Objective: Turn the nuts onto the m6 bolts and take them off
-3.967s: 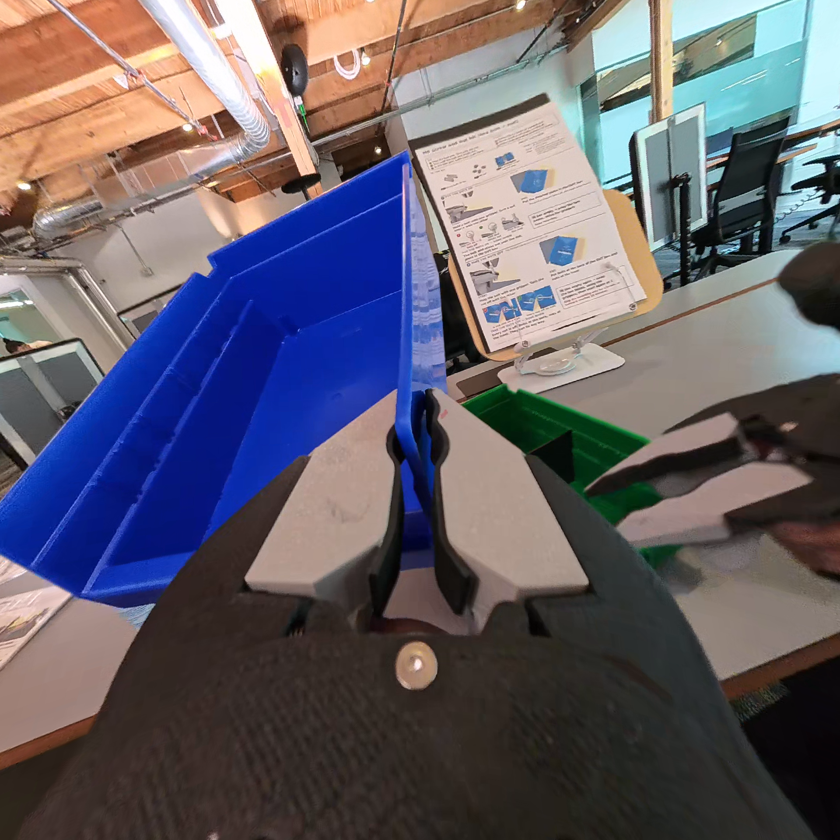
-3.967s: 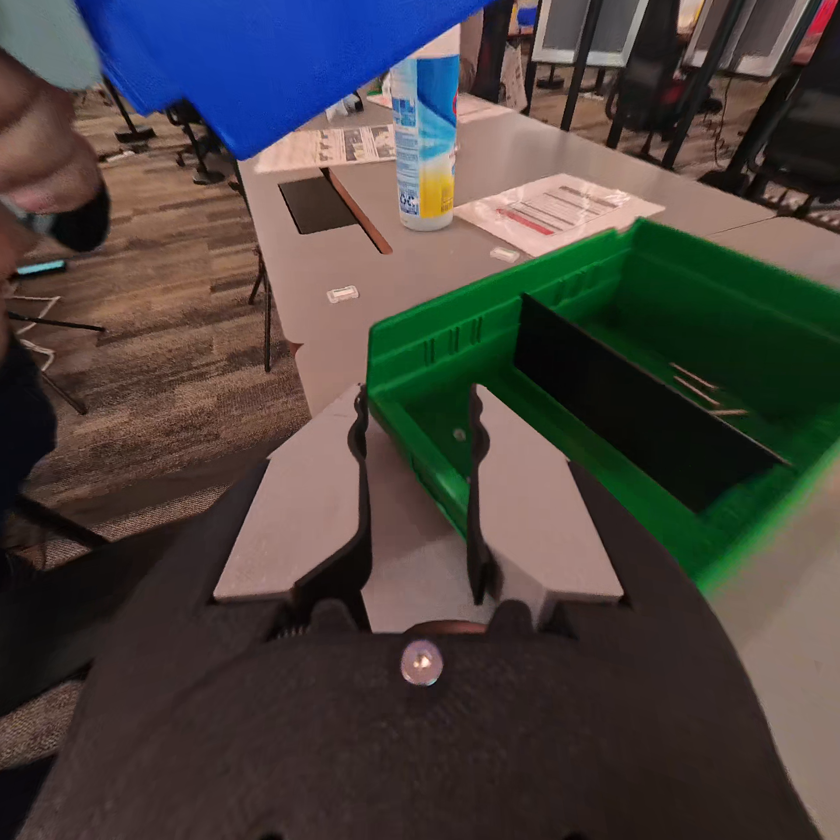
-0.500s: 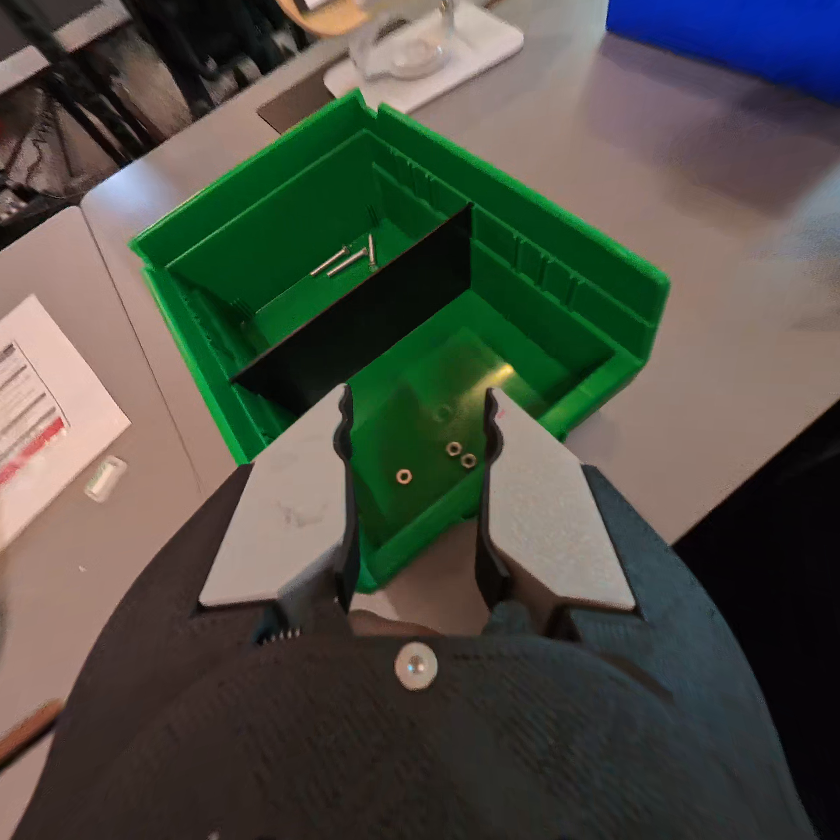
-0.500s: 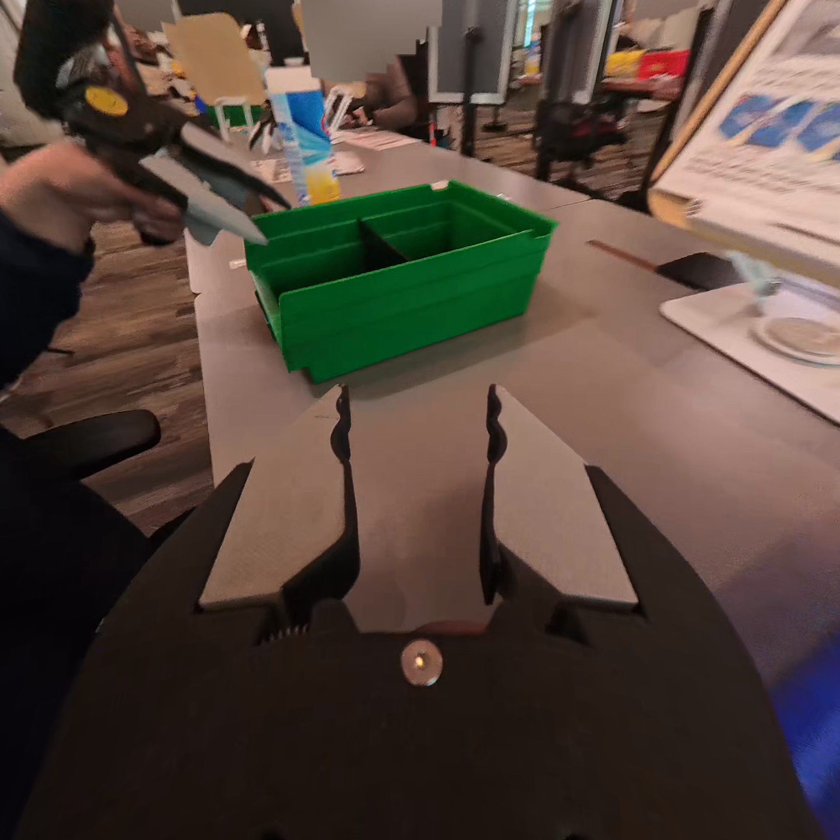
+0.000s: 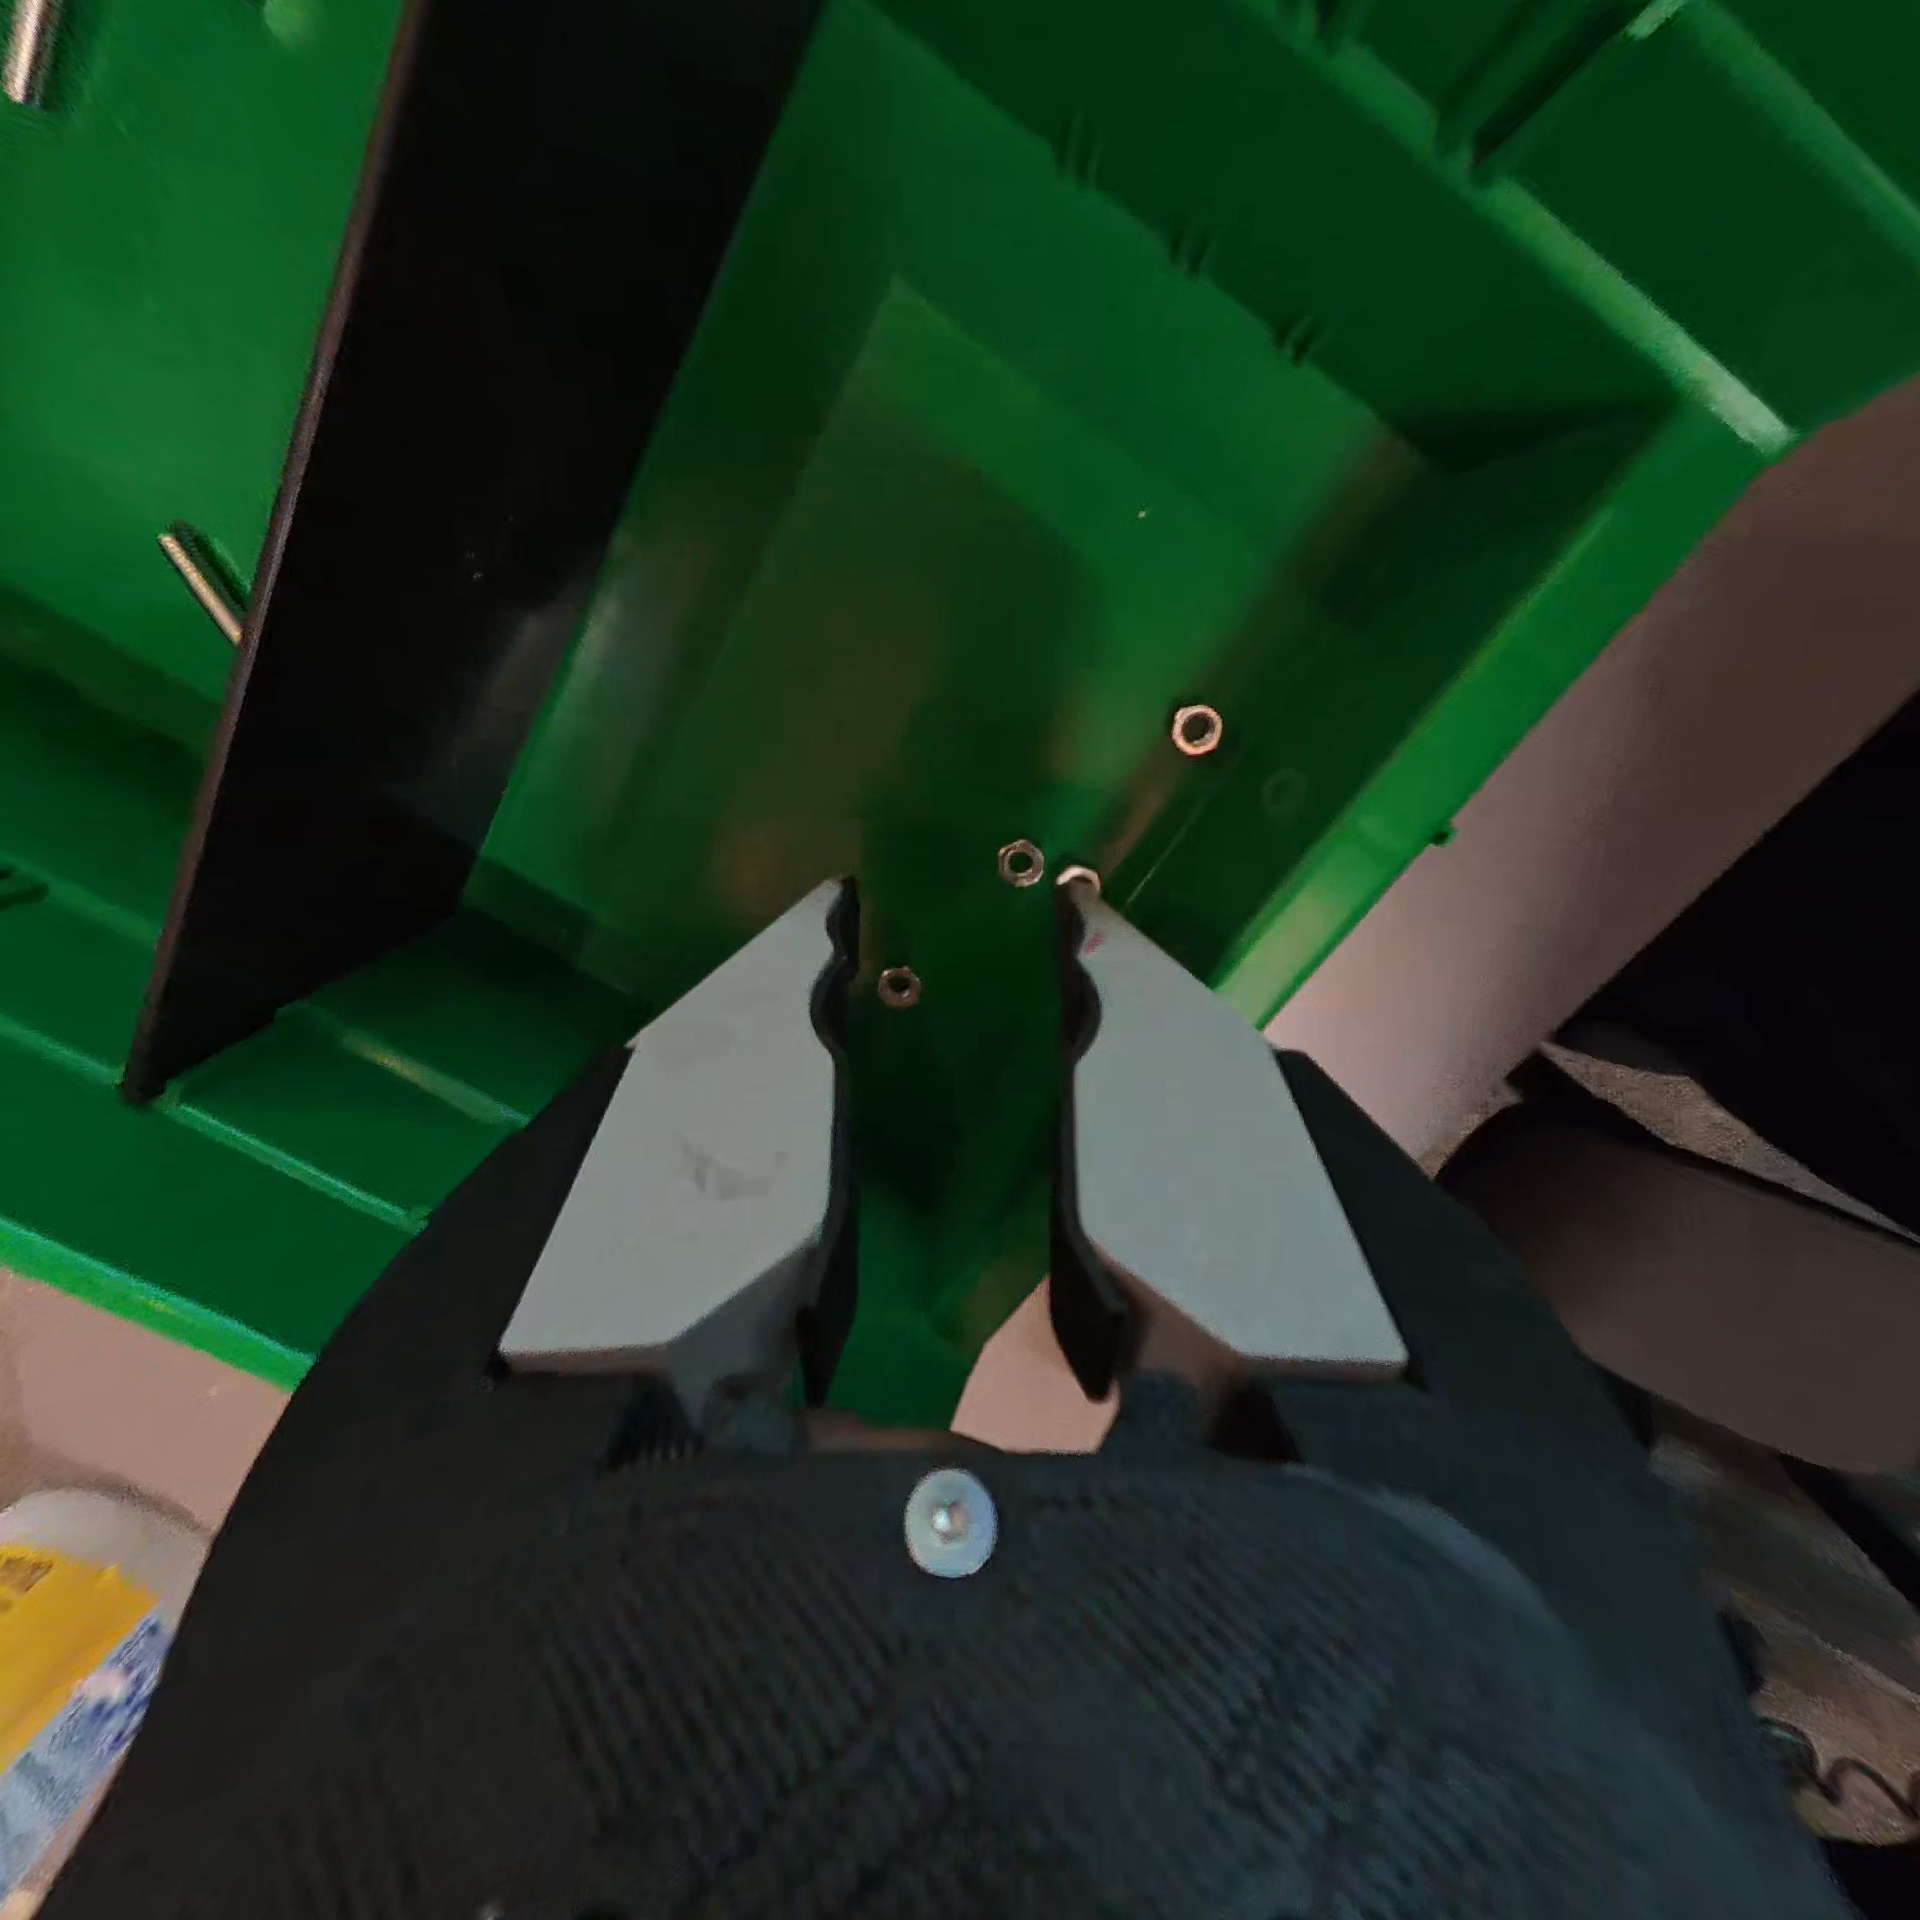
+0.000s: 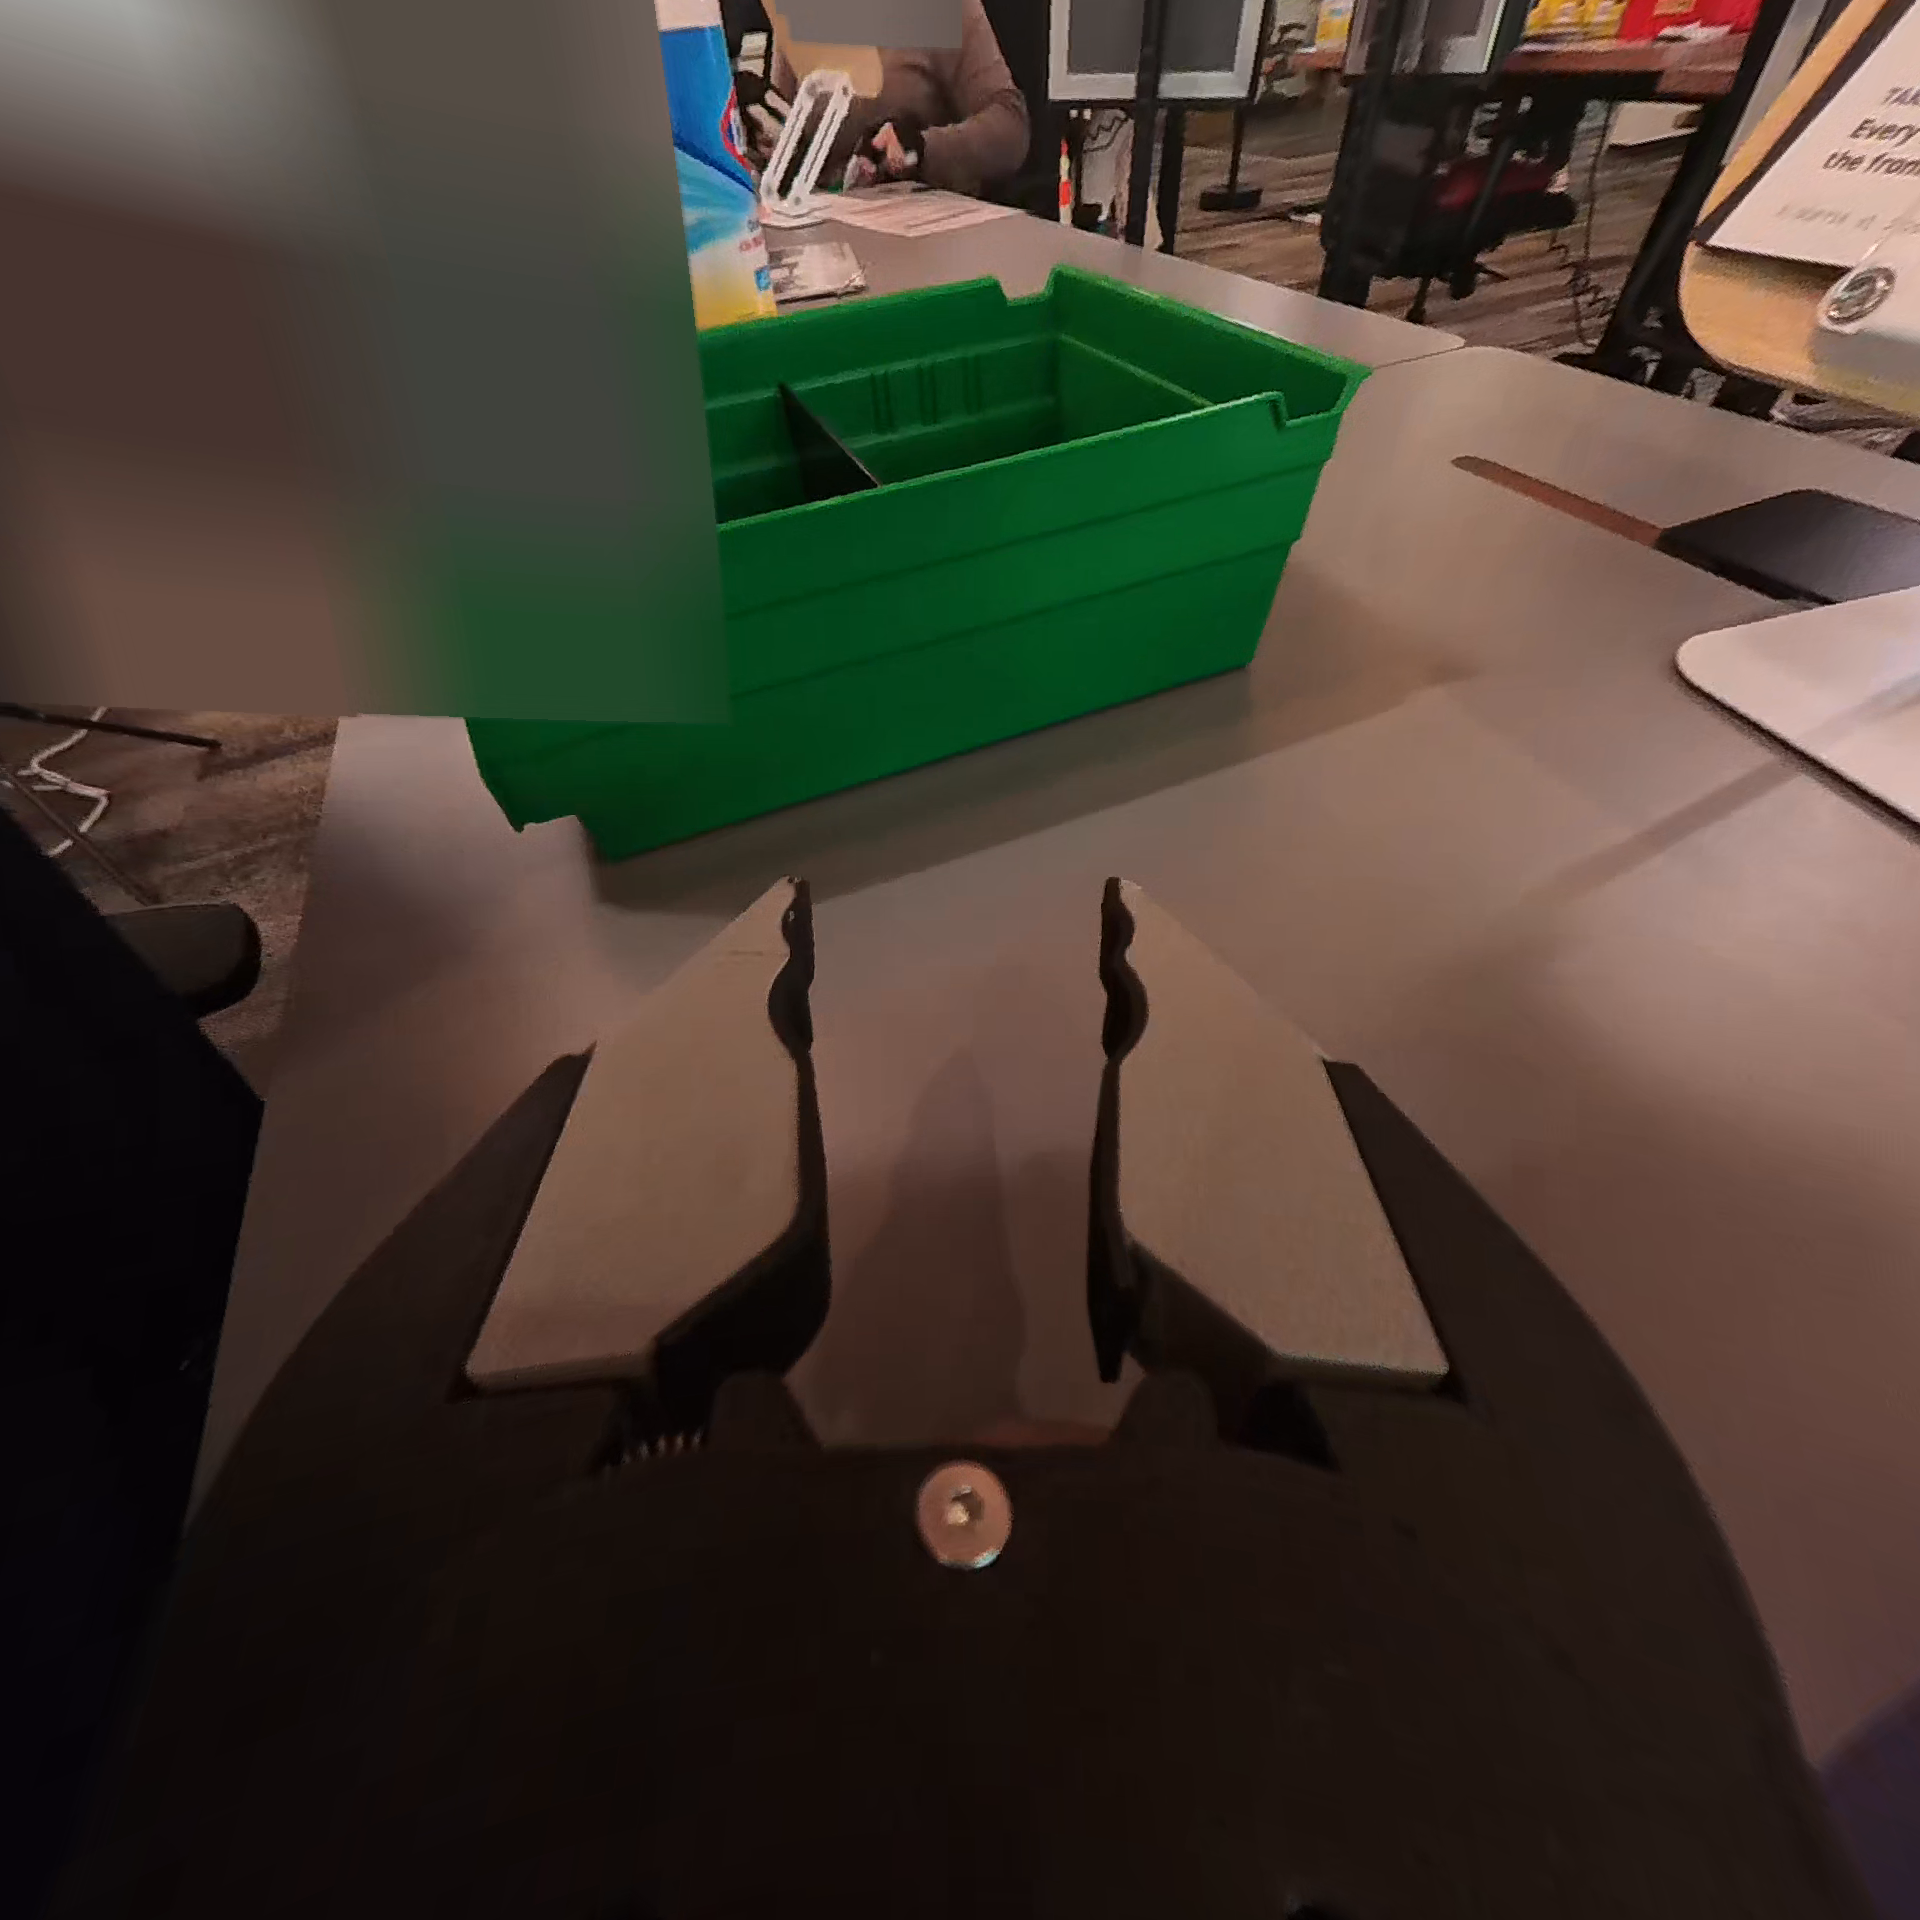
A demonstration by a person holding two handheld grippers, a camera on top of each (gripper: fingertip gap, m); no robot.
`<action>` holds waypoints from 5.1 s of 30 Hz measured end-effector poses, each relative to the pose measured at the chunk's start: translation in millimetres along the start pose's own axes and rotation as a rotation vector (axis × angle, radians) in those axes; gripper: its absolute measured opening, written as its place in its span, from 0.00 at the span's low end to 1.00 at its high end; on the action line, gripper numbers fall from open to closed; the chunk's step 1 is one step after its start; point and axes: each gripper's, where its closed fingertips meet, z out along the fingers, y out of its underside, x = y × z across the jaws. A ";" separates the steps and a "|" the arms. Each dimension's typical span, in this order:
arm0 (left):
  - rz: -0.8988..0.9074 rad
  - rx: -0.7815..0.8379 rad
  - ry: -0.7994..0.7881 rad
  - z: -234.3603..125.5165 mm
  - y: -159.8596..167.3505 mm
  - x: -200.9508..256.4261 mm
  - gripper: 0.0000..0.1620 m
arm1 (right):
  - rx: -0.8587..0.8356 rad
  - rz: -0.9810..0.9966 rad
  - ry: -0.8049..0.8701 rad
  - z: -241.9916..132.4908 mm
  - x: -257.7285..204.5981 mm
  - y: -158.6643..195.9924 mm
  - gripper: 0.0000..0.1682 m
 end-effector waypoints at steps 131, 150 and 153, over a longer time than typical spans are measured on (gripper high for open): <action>0.487 0.195 -0.362 -24.4 -154.7 -112.4 0.02 | 0.052 -0.033 0.191 -26.7 23.0 -8.2 0.26; 1.018 0.362 -0.532 -59.3 -179.2 153.9 0.02 | -0.066 0.139 -0.183 -37.5 -96.2 -21.5 0.24; 1.027 0.353 -0.517 -52.5 -180.3 158.2 0.02 | -0.107 0.153 -0.215 -34.4 -98.3 -8.5 0.05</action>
